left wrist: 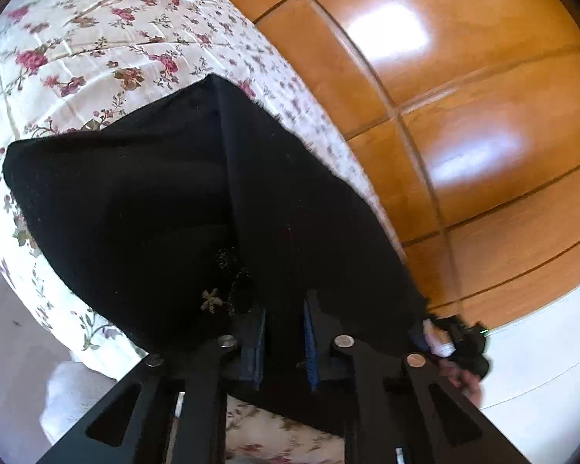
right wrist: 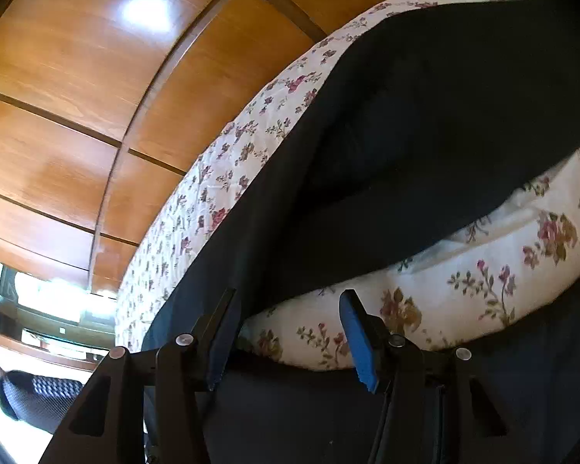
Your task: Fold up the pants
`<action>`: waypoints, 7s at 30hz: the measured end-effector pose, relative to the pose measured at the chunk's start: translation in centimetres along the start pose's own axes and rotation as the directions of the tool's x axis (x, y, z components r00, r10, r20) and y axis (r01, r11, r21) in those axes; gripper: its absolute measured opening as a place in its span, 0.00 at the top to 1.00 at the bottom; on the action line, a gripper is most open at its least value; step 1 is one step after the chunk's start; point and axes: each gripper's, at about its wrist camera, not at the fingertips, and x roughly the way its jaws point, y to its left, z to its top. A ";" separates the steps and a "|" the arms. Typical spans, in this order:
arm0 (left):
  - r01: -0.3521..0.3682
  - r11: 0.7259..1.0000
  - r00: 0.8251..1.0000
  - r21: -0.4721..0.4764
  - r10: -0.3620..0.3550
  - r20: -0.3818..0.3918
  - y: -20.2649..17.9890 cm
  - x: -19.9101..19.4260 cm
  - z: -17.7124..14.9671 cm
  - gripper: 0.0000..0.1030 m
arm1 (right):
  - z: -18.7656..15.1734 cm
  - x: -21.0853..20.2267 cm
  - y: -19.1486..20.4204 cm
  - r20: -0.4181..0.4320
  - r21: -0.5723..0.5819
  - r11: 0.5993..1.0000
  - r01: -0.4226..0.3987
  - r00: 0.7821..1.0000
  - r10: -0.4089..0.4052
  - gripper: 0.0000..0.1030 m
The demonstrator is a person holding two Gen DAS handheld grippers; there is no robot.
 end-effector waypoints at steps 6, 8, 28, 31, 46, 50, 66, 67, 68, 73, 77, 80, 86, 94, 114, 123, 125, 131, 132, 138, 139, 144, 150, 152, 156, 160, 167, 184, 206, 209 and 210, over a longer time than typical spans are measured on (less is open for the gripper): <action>0.147 0.988 0.985 -0.052 -0.142 0.098 -1.2 -3.7 2.4 0.88 | 2.1 0.2 0.7 0.021 -0.008 1.000 0.023 1.000 -0.023 0.42; 0.171 0.984 0.980 -0.043 -0.165 0.114 -1.6 -4.6 3.3 0.88 | 3.1 0.1 0.9 0.028 0.011 0.999 0.033 0.999 -0.033 0.40; 0.306 0.947 0.943 -0.096 -0.287 0.171 -0.5 -7.3 11.7 0.88 | -1.4 -11.9 5.4 0.137 -0.247 0.941 -0.232 0.953 0.271 0.93; 0.253 0.951 0.961 -0.177 -0.227 0.155 3.4 -6.8 10.1 0.88 | -5.5 -11.5 4.6 0.085 -0.313 0.934 -0.174 0.974 0.211 0.93; 0.201 0.946 0.968 -0.254 -0.152 0.199 9.0 -7.3 3.7 0.65 | -14.0 -7.0 -2.8 -0.059 -0.310 0.949 -0.052 0.998 0.036 0.93; 0.178 0.953 0.960 -0.247 -0.112 0.257 8.0 -8.1 3.8 0.48 | -14.3 -7.2 -2.3 -0.040 -0.357 0.934 -0.027 0.999 0.013 0.93; 0.019 0.928 0.988 0.372 -0.075 0.137 -10.7 -2.4 -1.6 0.48 | -11.6 -10.8 -6.6 0.043 -0.209 0.975 -0.077 0.995 0.088 0.65; 0.029 0.920 0.992 0.391 -0.075 0.103 -11.6 -1.1 -2.3 0.48 | -11.3 -11.5 -7.3 0.059 -0.197 0.977 -0.078 0.994 0.091 0.65; 0.038 0.914 0.995 0.404 -0.071 0.068 -12.2 0.1 -3.1 0.48 | -10.9 -12.1 -8.0 0.074 -0.182 0.980 -0.082 0.993 0.097 0.64; 0.118 0.878 0.990 0.464 -0.067 -0.125 -16.3 5.7 -8.4 0.48 | -9.6 -15.1 -11.8 0.139 -0.102 0.991 -0.088 0.985 0.102 0.49; 0.157 0.855 0.974 0.495 -0.051 -0.220 -18.5 8.0 -12.3 0.48 | -8.4 -18.6 -16.3 0.238 -0.011 0.999 -0.040 0.970 0.041 0.49; 0.167 0.834 0.967 0.526 -0.034 -0.253 -19.8 9.8 -14.2 0.42 | -6.6 -21.3 -19.7 0.312 0.056 0.998 0.016 0.949 -0.033 0.49; 0.165 0.868 0.935 0.469 0.013 -0.354 -20.0 12.8 -17.5 0.36 | -2.0 -24.6 -25.6 0.432 0.230 0.973 0.022 0.894 -0.122 0.53; 0.133 0.876 0.949 0.464 0.021 -0.313 -20.4 12.0 -17.8 0.37 | -1.1 -27.5 -24.5 0.466 0.157 0.987 -0.029 0.884 -0.048 0.89; 0.096 0.838 0.963 0.537 0.058 -0.263 -21.7 11.4 -19.6 0.37 | -5.8 -27.3 -28.1 0.415 0.266 0.955 -0.132 0.910 0.011 0.62; 0.068 0.658 0.956 0.750 0.171 -0.237 -23.3 12.3 -22.8 0.36 | -8.3 -22.3 -22.1 0.198 0.086 0.982 -0.168 0.969 0.149 0.62; 0.067 0.610 0.961 0.790 0.175 -0.216 -23.5 12.0 -23.4 0.36 | -8.9 -20.8 -20.6 0.139 0.043 0.983 -0.177 0.976 0.170 0.62; 0.090 0.510 0.962 0.855 0.177 -0.207 -22.8 11.1 -24.5 0.33 | -10.8 -15.8 -16.0 -0.022 -0.048 0.972 -0.232 0.973 0.231 0.72; 0.084 0.483 0.963 0.872 0.186 -0.196 -22.7 10.9 -24.7 0.33 | -11.2 -15.3 -15.3 -0.028 -0.074 0.971 -0.227 0.974 0.225 0.83; -0.025 0.325 0.974 0.945 0.219 -0.050 -23.2 9.3 -25.6 0.50 | -11.1 -17.2 -15.4 -0.028 -0.029 0.957 -0.290 0.957 0.289 0.94; -0.016 0.318 0.977 0.948 0.208 -0.053 -23.3 8.9 -25.7 0.51 | -10.7 -18.0 -15.4 -0.020 -0.004 0.945 -0.327 0.945 0.327 0.94; 0.031 0.355 0.975 0.934 0.196 -0.107 -23.0 9.0 -26.5 0.51 | -11.4 -19.8 -16.9 -0.048 0.001 0.952 -0.305 0.951 0.305 0.94; 0.073 0.455 0.978 0.888 0.142 -0.153 -23.6 8.9 -24.9 0.51 | -12.7 -16.4 -19.1 -0.118 0.041 0.978 -0.206 0.971 0.209 0.94; 0.073 0.495 0.979 0.866 0.130 -0.157 -24.0 9.3 -24.0 0.51 | -12.2 -17.5 -18.6 -0.091 -0.006 0.974 -0.226 0.970 0.225 0.90; 0.069 0.580 0.979 0.812 0.116 -0.166 -25.0 11.7 -22.4 0.50 | -10.5 -20.6 -19.6 0.025 -0.049 0.987 -0.156 0.987 0.158 0.61; 0.048 0.584 0.977 0.810 0.140 -0.159 -25.7 14.3 -21.8 0.50 | -8.1 -22.9 -23.1 0.140 0.062 0.993 -0.098 0.986 0.088 0.51; 0.031 0.530 0.952 0.847 0.244 -0.187 -25.4 15.6 -23.5 0.58 | -6.5 -24.5 -27.4 0.208 0.211 0.971 -0.112 0.976 0.068 0.93; 0.024 0.589 0.967 0.808 0.192 -0.169 -25.1 14.2 -23.3 0.58 | -8.5 -28.5 -28.5 0.347 0.217 0.972 -0.093 0.938 0.012 0.77; -0.058 0.538 0.958 0.841 0.267 -0.105 -25.3 15.2 -23.4 0.41 | -3.3 -27.3 -31.5 0.441 0.236 0.971 -0.026 0.894 -0.083 0.58; -0.056 0.550 0.959 0.834 0.261 -0.108 -25.3 15.0 -23.3 0.41 | -3.7 -27.5 -32.3 0.438 0.265 0.963 -0.050 0.896 -0.074 0.72; -0.049 0.568 0.960 0.822 0.253 -0.117 -25.3 14.9 -23.0 0.41 | -3.7 -27.5 -32.3 0.434 0.271 0.960 -0.064 0.899 -0.063 0.74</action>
